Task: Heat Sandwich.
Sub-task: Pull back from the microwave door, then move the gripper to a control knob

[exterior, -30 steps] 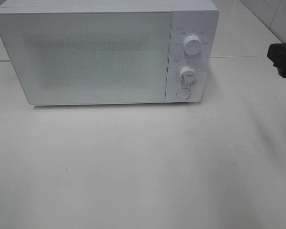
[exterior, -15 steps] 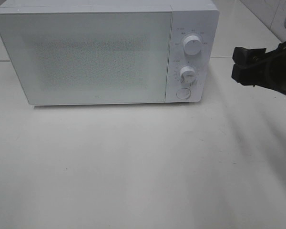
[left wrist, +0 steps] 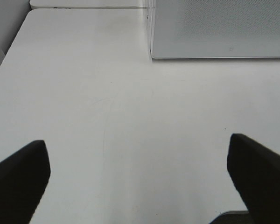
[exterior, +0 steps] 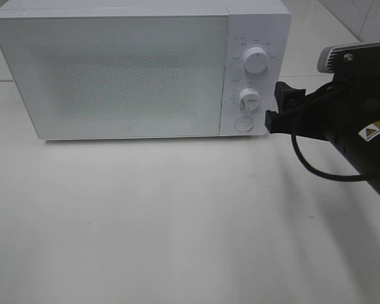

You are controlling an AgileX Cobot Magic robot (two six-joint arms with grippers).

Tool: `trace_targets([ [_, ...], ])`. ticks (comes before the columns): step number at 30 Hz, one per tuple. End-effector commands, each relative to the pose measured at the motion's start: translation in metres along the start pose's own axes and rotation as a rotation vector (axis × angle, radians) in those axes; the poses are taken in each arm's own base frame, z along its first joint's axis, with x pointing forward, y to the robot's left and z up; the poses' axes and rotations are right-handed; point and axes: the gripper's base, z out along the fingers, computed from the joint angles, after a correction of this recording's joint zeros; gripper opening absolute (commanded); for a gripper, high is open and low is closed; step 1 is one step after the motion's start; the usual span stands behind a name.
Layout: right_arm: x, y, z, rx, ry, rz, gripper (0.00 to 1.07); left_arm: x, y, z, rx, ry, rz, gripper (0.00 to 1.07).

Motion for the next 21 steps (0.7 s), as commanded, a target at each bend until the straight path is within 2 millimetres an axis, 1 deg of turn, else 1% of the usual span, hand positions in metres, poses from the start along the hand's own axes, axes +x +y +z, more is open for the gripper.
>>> trace_targets([
  [1,0.006,0.006,0.002,0.004,-0.033,0.01,0.76,0.001,-0.001,-0.002,0.002,-0.026,0.001,0.98],
  [4,0.016,0.008,0.008,0.016,-0.027,0.034,0.76,0.001,-0.001,-0.002,0.002,-0.026,0.001,0.98],
  [6,0.018,0.01,0.01,0.017,-0.021,0.044,0.76,0.001,-0.001,-0.002,0.002,-0.026,0.001,0.98],
  [8,0.021,0.015,0.018,0.017,-0.016,0.055,0.76,0.001,-0.001,-0.002,0.002,-0.026,0.001,0.98],
  [9,0.021,0.015,0.018,0.017,-0.016,0.055,0.76,0.001,-0.001,-0.002,0.002,-0.026,0.001,0.98],
  [13,0.026,0.023,0.032,0.018,-0.017,0.048,0.76,0.001,-0.001,-0.002,0.002,-0.026,0.001,0.98],
  [15,0.027,0.024,0.034,0.019,-0.018,0.046,0.76,0.001,-0.001,-0.002,0.002,-0.026,0.001,0.98],
  [16,0.029,0.028,0.04,0.02,-0.018,0.044,0.76,0.001,-0.001,-0.002,0.002,-0.026,0.001,0.98],
  [19,0.031,0.031,0.046,0.02,-0.017,0.044,0.76,0.001,-0.001,-0.002,0.002,-0.026,0.001,0.98],
  [21,0.032,0.037,0.055,0.02,-0.02,0.046,0.76,0.001,-0.001,-0.002,0.002,-0.026,0.001,0.98],
])
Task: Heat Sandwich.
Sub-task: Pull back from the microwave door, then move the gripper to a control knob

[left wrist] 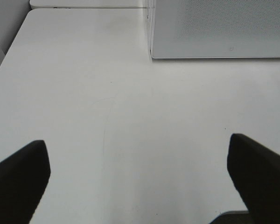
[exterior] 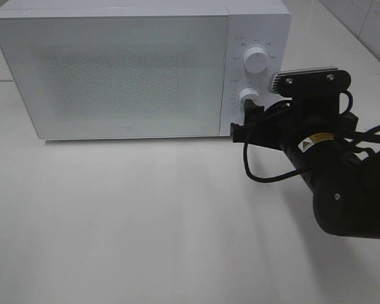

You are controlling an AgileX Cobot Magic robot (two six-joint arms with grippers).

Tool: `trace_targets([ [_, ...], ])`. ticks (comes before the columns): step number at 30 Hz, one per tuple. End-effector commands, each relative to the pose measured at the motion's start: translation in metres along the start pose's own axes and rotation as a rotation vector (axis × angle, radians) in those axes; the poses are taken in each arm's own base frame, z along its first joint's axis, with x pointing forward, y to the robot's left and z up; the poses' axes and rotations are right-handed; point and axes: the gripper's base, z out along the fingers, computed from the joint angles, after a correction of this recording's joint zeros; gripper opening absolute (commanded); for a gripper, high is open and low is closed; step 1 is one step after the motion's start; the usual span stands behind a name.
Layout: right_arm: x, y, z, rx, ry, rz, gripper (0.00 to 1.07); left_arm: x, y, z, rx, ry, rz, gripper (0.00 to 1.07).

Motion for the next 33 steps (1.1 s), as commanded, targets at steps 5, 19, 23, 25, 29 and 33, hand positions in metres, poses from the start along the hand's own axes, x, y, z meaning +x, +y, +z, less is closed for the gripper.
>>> trace_targets([
  [5,-0.003,0.012,0.02,0.003,-0.062,0.02,0.76,0.001,-0.001,-0.002,0.002,-0.026,0.001,0.98],
  [19,0.008,0.013,0.056,0.003,-0.025,0.029,0.76,0.001,-0.001,-0.002,0.002,-0.026,0.001,0.98],
  [23,0.015,0.012,0.066,0.013,0.001,0.035,0.76,0.001,-0.001,-0.002,0.002,-0.026,0.001,0.98],
  [25,0.016,0.013,0.068,0.012,0.007,0.035,0.76,0.001,-0.001,-0.002,0.002,-0.026,0.001,0.98],
  [29,0.016,0.015,0.07,0.012,0.004,0.038,0.76,0.001,-0.001,-0.002,0.002,-0.026,0.001,0.98],
  [33,0.015,0.014,0.07,0.017,0.0,0.041,0.75,0.001,-0.001,-0.002,0.002,-0.026,0.001,0.98],
])
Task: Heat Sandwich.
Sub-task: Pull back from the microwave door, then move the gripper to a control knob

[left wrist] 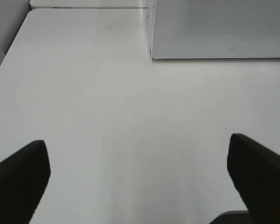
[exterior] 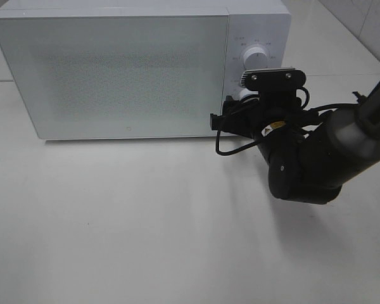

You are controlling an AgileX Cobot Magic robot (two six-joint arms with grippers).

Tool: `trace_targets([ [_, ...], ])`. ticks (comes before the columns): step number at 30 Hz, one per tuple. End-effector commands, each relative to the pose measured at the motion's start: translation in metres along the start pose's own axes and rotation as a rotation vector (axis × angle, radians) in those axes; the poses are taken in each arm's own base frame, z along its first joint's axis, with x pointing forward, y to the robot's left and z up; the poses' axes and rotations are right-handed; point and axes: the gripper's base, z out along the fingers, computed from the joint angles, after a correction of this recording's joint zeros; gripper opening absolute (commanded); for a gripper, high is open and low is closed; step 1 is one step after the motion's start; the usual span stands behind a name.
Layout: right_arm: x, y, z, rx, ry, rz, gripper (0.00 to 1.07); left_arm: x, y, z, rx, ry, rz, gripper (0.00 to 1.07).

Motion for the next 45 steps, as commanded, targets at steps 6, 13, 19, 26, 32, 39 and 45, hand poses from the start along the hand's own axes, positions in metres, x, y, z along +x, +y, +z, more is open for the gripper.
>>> trace_targets([
  [6,-0.005,0.002,0.002,-0.009,-0.023,0.012,0.66,0.001,-0.001,-0.002,0.002,-0.026,0.001,0.98],
  [13,-0.009,0.001,0.002,-0.003,-0.047,0.01,0.34,0.001,-0.001,-0.002,0.002,-0.026,0.001,0.98],
  [19,-0.01,0.001,0.002,0.0,-0.06,-0.005,0.08,0.001,-0.001,-0.002,0.002,-0.026,0.001,0.98],
  [26,-0.011,0.001,0.002,0.003,-0.071,-0.005,0.1,0.001,-0.001,-0.002,0.002,-0.026,0.001,0.98],
  [32,-0.012,0.001,0.002,0.005,-0.079,-0.001,0.11,0.001,-0.001,-0.002,0.002,-0.026,0.001,0.98],
  [39,-0.014,0.001,0.002,0.004,-0.093,0.058,0.11,0.001,-0.001,-0.002,0.002,-0.026,0.001,0.98],
  [45,-0.016,0.001,0.002,-0.01,-0.121,0.322,0.11,0.001,-0.001,-0.002,0.002,-0.026,0.001,0.98],
])
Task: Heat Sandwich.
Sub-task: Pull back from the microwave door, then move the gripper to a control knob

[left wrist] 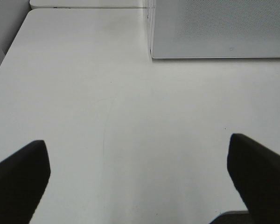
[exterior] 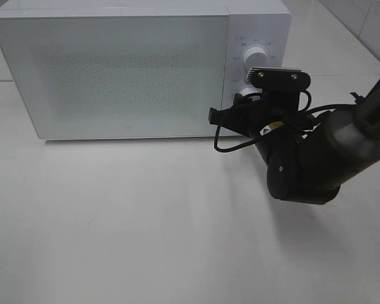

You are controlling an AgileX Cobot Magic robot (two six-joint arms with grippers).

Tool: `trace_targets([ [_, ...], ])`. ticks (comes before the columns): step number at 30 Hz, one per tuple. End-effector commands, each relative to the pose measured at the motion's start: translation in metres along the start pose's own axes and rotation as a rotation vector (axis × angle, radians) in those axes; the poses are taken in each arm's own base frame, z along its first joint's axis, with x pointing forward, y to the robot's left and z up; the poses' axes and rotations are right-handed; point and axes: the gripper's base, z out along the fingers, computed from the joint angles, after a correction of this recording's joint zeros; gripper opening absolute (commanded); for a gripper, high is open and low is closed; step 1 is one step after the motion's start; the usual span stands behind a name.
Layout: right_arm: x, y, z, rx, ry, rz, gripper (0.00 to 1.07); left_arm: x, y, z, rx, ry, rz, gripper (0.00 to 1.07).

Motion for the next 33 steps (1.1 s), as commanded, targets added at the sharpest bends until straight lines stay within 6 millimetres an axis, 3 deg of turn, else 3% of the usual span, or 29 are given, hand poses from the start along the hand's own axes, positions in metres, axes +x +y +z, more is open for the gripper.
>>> trace_targets([
  [1,-0.0153,0.0025,0.0018,-0.019,-0.114,0.184,0.11,0.0011,-0.0007,-0.0025,0.002,-0.026,0.001,0.98],
  [18,-0.0184,0.0058,0.0013,-0.105,-0.122,0.838,0.09,0.0011,-0.0007,-0.0025,0.002,-0.026,0.001,0.98],
  [33,-0.0182,0.002,0.0014,-0.096,-0.126,1.265,0.1,0.0011,-0.0007,-0.0025,0.002,-0.026,0.001,0.98],
])
